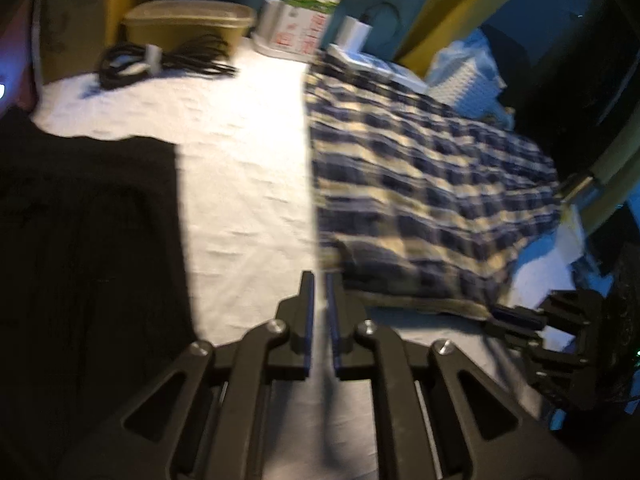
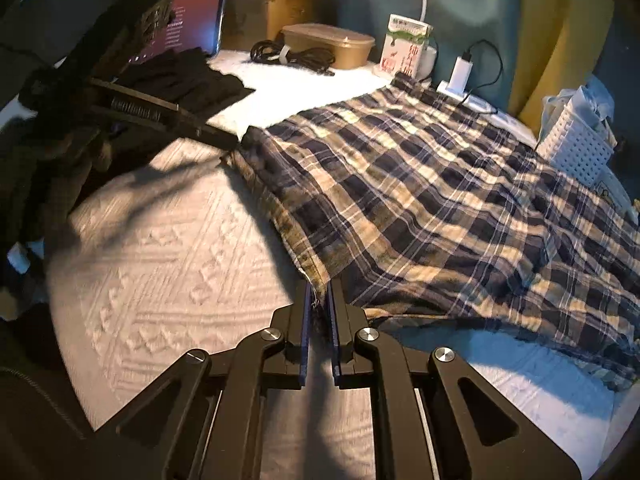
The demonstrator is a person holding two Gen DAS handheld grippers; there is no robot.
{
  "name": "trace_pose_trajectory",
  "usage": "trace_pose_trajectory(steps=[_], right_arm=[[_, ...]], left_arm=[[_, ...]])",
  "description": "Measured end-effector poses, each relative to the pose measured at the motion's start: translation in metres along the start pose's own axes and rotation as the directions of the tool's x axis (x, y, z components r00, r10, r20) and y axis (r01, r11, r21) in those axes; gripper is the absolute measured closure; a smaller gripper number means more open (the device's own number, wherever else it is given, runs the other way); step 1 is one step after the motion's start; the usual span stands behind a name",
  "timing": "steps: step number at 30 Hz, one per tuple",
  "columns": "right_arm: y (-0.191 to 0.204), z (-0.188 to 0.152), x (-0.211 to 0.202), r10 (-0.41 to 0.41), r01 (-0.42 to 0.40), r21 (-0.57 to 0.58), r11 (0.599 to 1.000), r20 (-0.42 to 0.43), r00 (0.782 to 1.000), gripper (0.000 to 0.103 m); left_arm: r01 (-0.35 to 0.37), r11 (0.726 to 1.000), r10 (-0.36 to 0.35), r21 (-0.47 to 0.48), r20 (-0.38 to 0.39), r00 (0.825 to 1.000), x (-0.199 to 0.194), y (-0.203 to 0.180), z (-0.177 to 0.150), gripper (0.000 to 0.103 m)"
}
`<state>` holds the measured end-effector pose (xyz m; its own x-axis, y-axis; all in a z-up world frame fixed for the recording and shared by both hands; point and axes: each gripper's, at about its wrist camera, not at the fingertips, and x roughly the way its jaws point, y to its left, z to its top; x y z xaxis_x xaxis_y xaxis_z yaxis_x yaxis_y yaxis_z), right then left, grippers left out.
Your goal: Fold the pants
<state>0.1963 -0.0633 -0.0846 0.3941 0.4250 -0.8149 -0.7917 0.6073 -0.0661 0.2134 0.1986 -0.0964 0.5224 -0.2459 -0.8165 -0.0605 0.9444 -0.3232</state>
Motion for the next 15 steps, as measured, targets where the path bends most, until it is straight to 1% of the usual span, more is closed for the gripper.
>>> trace_pose_trajectory(steps=[1,3,4,5,7,9,11,13,14,15], right_arm=[[-0.002,-0.002,-0.002,0.014,-0.014,0.016,1.0,0.003,1.0,0.093],[-0.006,-0.004,-0.006,0.048,-0.048,0.046,0.998,0.005,0.999,0.088],[-0.008,-0.005,-0.01,0.075,-0.076,0.061,0.995,0.008,0.997,0.075],[-0.011,-0.007,-0.015,0.1,-0.101,0.076,0.992,0.015,0.995,0.055],[-0.018,-0.009,-0.025,0.098,-0.102,0.101,0.99,0.045,0.994,0.035],[-0.033,-0.012,-0.036,0.071,-0.08,0.148,0.986,0.066,0.995,0.034],[-0.055,-0.018,-0.046,0.014,-0.033,0.215,0.976,0.092,0.996,0.033],[-0.079,-0.027,-0.054,-0.043,0.009,0.296,0.955,0.105,0.994,0.034],[-0.096,-0.035,-0.059,-0.076,0.033,0.35,0.936,0.111,0.991,0.033],[-0.105,-0.04,-0.062,-0.097,0.046,0.381,0.923,0.114,0.989,0.033]], left_arm=[[-0.003,1.0,0.003,-0.013,0.003,1.0,-0.003,0.005,0.001,0.094],[-0.015,0.999,0.016,-0.037,0.027,1.0,-0.014,0.014,0.002,0.093],[-0.035,0.999,0.036,-0.036,0.044,0.998,-0.021,0.016,0.003,0.092],[-0.041,0.999,0.043,-0.031,0.053,0.998,-0.024,0.017,0.005,0.092],[-0.049,0.999,0.049,-0.009,0.085,0.995,-0.03,0.012,0.011,0.09],[-0.038,0.999,0.034,0.029,0.108,0.994,-0.028,-0.002,0.023,0.09],[-0.018,0.998,0.011,0.068,0.106,0.994,-0.02,-0.022,0.037,0.089],[0.001,0.994,-0.012,0.111,0.101,0.995,-0.01,-0.044,0.048,0.088],[0.006,0.991,-0.018,0.136,0.093,0.996,-0.003,-0.055,0.054,0.088],[0.008,0.988,-0.021,0.157,0.083,0.996,0.005,-0.064,0.059,0.088]])
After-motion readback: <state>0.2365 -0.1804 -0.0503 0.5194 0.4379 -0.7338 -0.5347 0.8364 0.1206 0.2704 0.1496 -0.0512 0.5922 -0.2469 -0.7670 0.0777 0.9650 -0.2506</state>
